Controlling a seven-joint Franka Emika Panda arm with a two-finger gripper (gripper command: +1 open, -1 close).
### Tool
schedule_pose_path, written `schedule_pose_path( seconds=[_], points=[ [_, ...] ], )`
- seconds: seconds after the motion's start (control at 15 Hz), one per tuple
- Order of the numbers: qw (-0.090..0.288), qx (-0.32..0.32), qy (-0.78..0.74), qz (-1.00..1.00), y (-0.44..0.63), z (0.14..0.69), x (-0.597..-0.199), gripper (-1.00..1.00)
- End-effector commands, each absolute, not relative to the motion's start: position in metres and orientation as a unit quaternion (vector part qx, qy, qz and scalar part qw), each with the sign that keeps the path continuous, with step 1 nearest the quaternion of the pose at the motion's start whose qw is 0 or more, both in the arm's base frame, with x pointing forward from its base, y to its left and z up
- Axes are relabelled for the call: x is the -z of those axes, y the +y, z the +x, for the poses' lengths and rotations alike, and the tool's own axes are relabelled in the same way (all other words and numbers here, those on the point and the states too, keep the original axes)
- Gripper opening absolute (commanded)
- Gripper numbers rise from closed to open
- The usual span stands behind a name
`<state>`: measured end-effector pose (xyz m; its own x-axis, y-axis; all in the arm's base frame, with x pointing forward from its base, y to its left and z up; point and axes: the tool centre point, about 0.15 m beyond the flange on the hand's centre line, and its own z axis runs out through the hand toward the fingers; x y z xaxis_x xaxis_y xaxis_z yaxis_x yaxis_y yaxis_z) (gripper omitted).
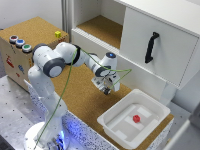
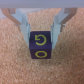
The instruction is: Place the purple block inside the box
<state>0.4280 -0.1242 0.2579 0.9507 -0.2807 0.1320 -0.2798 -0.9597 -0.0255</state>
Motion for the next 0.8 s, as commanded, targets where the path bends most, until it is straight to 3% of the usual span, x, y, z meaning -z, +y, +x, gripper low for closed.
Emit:
schedule_pose_path(
  seconds=[0.0,0.33,0.73],
  points=[
    [-0.037,0.072,0.122,-0.989,-0.146,0.393,-0.348,-1.0],
    [-0.054,0.111,0.061,-0.991,-0.213,0.377,-0.392,-1.0],
    [-0.019,0.112,0.079,-0.99,-0.334,0.386,-0.367,-1.0]
  ],
)
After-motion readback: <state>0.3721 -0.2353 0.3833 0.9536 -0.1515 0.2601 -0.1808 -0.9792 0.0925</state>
